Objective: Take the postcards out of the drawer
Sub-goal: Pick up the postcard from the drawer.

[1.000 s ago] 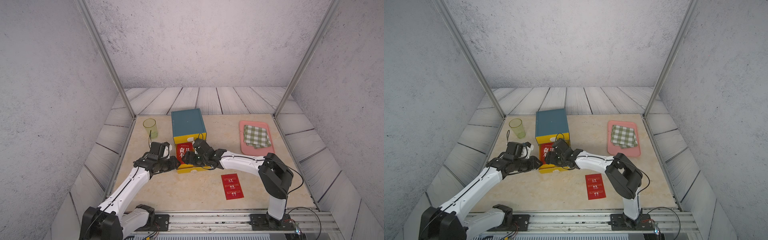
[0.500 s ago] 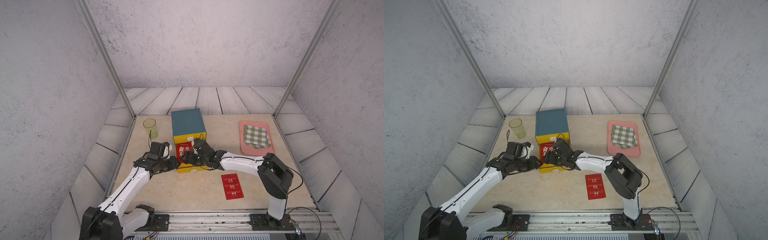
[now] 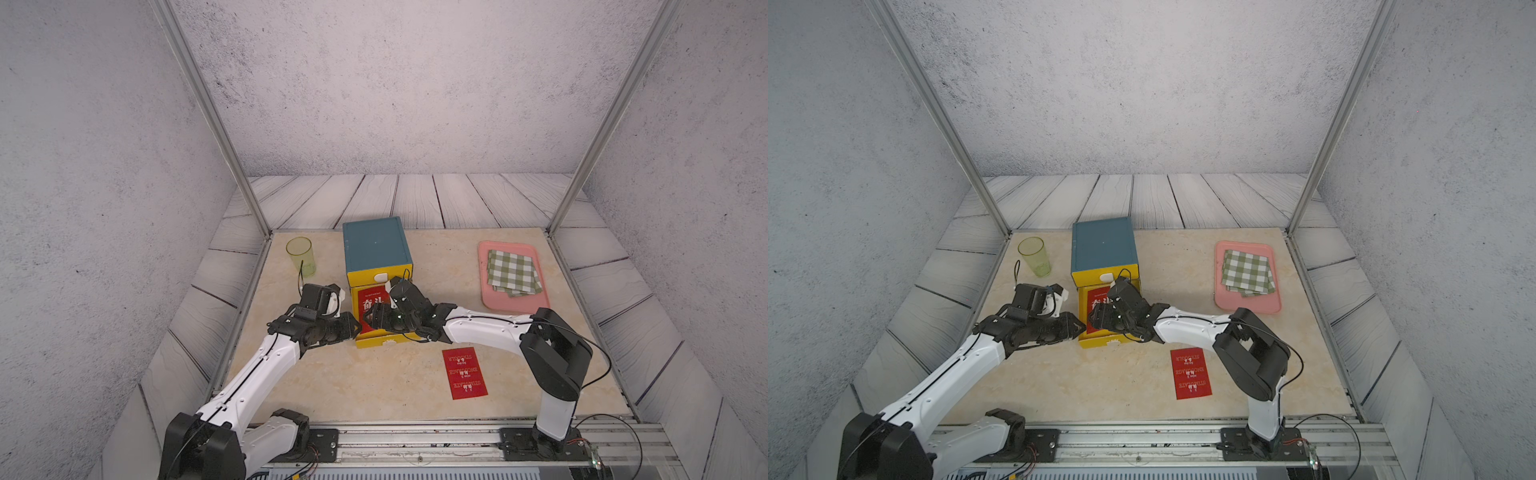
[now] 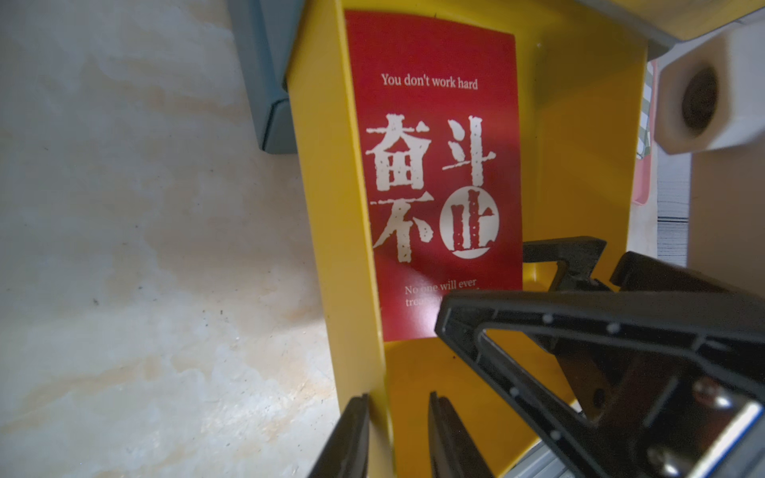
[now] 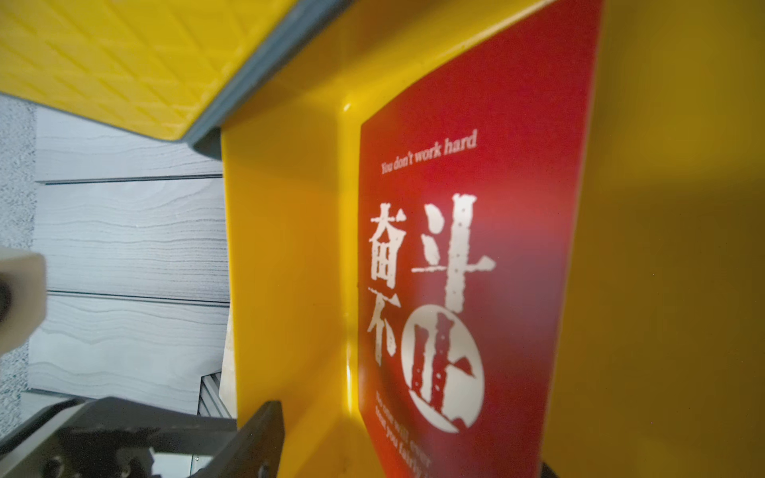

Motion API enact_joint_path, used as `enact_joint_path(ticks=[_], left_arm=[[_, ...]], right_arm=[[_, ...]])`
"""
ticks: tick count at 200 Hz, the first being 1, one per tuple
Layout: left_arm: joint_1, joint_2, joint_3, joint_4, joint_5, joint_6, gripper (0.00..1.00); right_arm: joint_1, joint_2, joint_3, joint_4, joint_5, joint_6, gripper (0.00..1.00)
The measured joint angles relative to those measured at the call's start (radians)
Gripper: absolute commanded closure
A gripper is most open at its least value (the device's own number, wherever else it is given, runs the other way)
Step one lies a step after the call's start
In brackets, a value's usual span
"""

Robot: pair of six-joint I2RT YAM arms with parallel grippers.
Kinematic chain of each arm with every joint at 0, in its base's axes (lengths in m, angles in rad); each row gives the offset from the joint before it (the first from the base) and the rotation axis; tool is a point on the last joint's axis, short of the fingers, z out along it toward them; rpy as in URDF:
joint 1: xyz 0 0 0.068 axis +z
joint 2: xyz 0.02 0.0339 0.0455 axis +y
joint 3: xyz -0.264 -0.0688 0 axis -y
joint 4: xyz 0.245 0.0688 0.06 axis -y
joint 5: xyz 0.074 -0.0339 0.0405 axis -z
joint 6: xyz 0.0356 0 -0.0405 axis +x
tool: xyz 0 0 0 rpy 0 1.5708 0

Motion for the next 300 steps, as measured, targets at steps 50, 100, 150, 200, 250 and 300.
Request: enact_joint_path(ticks=[50,100,150,200,250,300], left_arm=[[0.0,0.002,0.0,0.0,0.003,0.0,0.7],[0.0,0.002,0.0,-0.001,0.002,0.0,0.7],[0.0,0.002,0.0,0.0,0.002,0.0,0.7],[0.0,0.002,0.0,0.0,0.002,0.0,0.7],[0.0,0.002,0.0,0.0,0.002,0.0,0.7],[0.0,0.003,0.0,0.0,0.002,0.0,0.7]], right_arm=[[-0.001,-0.03,-0.047,0.011,0.053,0.009,0.41],[-0.002,-0.03,-0.089,0.097,0.053,0.027,0.43],[-0.011,-0.03,-0.146,0.209,0.048,0.058,0.52],[-0.013,-0.03,-0.167,0.262,0.047,0.072,0.62],[-0.015,-0.03,-0.168,0.29,0.048,0.071,0.7],[-0.019,-0.03,-0.174,0.309,0.048,0.082,0.81]])
